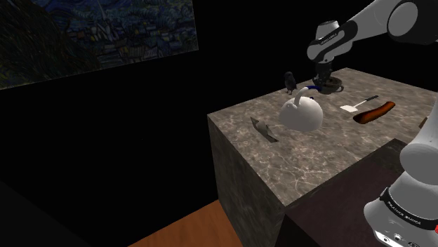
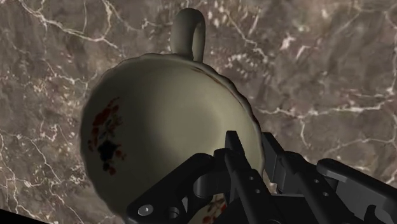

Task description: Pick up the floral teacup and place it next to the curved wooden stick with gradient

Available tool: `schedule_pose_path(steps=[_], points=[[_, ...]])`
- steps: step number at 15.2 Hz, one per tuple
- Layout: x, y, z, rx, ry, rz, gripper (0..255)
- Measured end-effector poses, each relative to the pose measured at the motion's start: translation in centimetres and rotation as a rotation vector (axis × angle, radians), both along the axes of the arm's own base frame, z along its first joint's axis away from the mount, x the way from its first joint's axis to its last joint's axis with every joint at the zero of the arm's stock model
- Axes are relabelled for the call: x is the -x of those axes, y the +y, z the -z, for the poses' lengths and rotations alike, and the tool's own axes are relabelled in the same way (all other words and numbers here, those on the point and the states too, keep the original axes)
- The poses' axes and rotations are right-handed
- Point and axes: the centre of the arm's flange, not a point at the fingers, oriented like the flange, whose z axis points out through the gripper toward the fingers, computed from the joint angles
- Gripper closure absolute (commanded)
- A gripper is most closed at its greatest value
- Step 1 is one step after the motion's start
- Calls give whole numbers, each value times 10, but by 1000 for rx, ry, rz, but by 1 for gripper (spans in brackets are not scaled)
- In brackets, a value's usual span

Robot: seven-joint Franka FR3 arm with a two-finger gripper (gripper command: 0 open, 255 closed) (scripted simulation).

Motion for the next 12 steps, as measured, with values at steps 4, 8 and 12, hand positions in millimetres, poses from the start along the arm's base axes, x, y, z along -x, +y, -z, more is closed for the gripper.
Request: schedule_pose_path(steps=[4, 8, 12], points=[[0, 0, 1, 0, 0, 0, 255], [0, 0, 1, 1, -1, 0, 0], [-1, 2, -5, 1, -1, 0, 0]])
